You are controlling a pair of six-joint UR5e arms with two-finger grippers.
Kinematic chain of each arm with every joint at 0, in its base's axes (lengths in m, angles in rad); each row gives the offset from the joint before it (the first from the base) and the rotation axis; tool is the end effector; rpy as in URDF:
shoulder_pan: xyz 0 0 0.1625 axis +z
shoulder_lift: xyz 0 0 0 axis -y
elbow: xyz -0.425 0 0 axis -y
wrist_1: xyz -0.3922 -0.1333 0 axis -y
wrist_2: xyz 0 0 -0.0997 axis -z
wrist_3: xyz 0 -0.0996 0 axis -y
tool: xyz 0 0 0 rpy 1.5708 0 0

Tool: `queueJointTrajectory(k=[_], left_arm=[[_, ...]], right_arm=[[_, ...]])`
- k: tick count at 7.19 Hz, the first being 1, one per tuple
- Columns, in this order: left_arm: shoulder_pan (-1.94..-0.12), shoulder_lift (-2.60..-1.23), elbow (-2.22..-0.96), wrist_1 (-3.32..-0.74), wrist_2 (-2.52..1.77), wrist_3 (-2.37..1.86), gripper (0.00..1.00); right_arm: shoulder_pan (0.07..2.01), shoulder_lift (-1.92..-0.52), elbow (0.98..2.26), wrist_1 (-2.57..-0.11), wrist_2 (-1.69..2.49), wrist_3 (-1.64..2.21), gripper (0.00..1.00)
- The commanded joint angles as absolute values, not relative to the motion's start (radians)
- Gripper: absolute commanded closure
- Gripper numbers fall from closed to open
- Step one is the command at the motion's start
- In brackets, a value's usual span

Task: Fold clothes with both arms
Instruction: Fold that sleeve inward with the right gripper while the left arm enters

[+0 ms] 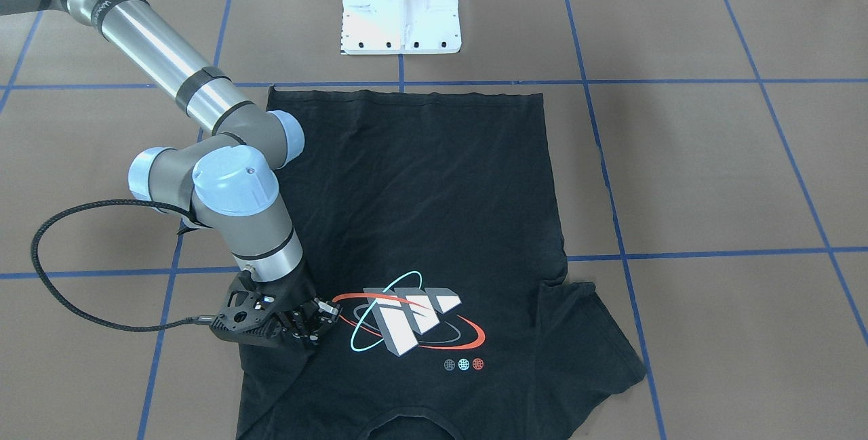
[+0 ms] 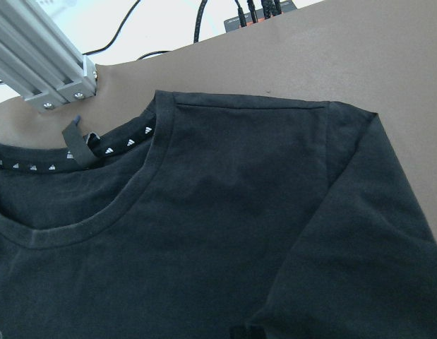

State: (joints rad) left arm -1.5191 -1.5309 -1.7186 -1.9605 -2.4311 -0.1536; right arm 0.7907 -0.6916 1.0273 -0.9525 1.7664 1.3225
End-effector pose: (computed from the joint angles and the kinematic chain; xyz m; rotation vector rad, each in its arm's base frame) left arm -0.0323 -0.4939 0.5544 0.3770 0.8841 0.1200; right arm -0.5063 -0.6737 0.2795 0.3176 -0.9216 0.4059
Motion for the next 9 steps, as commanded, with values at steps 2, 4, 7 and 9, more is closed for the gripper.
queueJointTrajectory(k=[2, 4, 7, 9], left_arm=[[-1.373, -1.703, -1.573, -2.087, -2.419, -0.312, 0.0], [-1.303, -1.853, -1.432, -2.175, -2.41, -0.362, 0.0], [-1.198, -2.001, -1.301, -2.239, -2.355, -0.555, 0.0], [-1.094, -2.093, -1.183, -2.304, -2.19, -0.569, 0.01]], right_arm=[[0.767, -0.646, 0.979, -0.953, 1.741, 1.325, 0.34], [0.743, -0.653, 1.021, -0.956, 1.715, 1.325, 0.0], [0.742, -0.811, 1.329, -1.071, 1.741, 1.33, 0.0], [0.755, -1.011, 1.652, -1.185, 1.895, 1.328, 0.0]])
